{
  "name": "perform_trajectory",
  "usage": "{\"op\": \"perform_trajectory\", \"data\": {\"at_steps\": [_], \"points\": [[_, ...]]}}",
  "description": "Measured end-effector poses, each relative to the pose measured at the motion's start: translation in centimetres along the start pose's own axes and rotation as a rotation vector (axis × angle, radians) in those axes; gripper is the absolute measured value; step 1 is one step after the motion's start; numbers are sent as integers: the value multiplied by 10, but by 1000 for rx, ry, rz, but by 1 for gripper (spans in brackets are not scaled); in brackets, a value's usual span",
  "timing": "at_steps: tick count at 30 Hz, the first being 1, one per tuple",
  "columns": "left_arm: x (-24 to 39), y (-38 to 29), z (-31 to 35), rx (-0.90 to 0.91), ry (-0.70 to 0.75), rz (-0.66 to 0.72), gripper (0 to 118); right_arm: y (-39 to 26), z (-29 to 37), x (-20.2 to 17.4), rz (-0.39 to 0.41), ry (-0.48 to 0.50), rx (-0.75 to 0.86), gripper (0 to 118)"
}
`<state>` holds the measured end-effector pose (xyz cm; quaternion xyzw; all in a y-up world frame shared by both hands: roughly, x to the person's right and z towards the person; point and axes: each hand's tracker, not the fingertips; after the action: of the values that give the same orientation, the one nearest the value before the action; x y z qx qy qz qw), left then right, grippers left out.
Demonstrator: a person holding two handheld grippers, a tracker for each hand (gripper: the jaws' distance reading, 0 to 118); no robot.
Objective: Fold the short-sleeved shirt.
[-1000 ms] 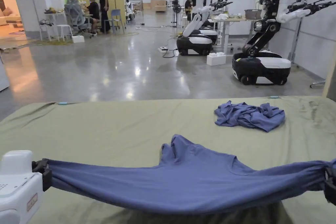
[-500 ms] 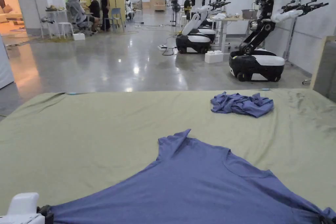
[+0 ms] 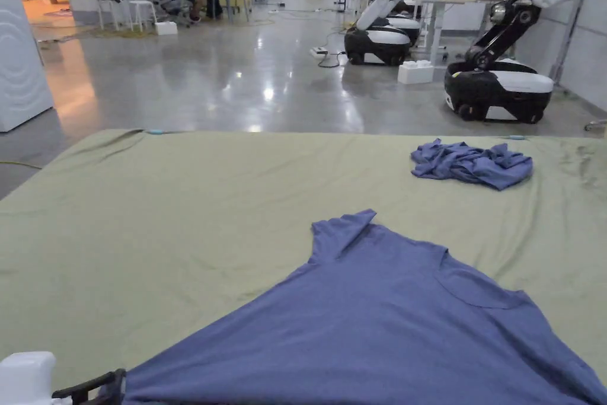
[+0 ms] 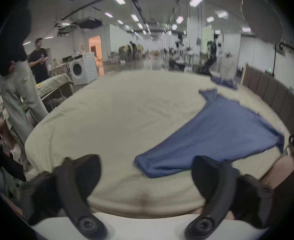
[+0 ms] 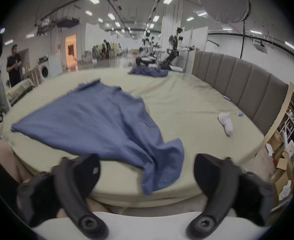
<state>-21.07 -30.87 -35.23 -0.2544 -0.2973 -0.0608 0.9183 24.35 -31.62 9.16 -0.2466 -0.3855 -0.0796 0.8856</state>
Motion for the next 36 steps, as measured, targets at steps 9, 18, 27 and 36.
{"op": "perform_trajectory", "data": {"at_steps": [9, 18, 27, 36], "points": [[9, -16, -2, -69, 4, -20, 0, 56, 64, -95, 99, 126, 127, 3], [-5, -11, -123, -216, 71, 89, 114, 70, 27, -119, 49, 272, 117, 3], [25, -41, -114, -209, 84, -42, 12, 69, 1, -127, 196, 265, 58, 3], [39, -28, -80, -124, -18, -76, 4, 146, -174, -154, 354, 392, -110, 24]]}}
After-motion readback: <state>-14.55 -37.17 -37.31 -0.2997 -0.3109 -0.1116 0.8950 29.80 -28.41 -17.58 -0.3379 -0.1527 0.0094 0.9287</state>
